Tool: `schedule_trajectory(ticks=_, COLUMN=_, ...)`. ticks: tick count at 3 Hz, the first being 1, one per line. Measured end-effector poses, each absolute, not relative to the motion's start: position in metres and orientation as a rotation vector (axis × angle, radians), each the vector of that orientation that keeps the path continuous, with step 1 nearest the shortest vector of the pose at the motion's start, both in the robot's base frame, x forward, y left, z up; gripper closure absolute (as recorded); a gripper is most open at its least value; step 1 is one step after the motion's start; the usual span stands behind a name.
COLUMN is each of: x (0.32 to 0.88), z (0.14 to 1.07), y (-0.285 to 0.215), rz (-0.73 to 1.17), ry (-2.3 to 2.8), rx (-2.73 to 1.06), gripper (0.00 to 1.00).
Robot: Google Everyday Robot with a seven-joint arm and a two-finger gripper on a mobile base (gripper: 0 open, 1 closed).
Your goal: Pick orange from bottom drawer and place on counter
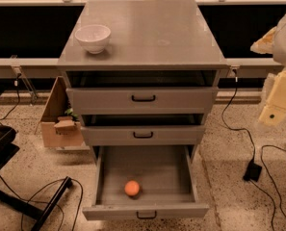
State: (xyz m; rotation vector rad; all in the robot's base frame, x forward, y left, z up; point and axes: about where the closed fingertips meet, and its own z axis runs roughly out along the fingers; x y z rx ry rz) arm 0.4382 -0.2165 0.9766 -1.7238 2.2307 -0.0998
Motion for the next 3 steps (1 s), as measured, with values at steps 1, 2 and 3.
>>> schedule_trajectory(ticks=1, x=0.438, z=0.975, y=-0.216, rz=-0.096, ry=2.228, rx=-1.721, gripper=0.0)
schedule_trajectory(ticks=2, x=0.435, z=0.958, y=-0.207, rz=-0.05, ry=2.2, rx=-1.694, gripper=0.0)
schedule_trajectory(ticks=3, x=0.419, z=0.889, y=-0.18, rz=0.085, ry=2.16, rx=-1.648, gripper=0.0)
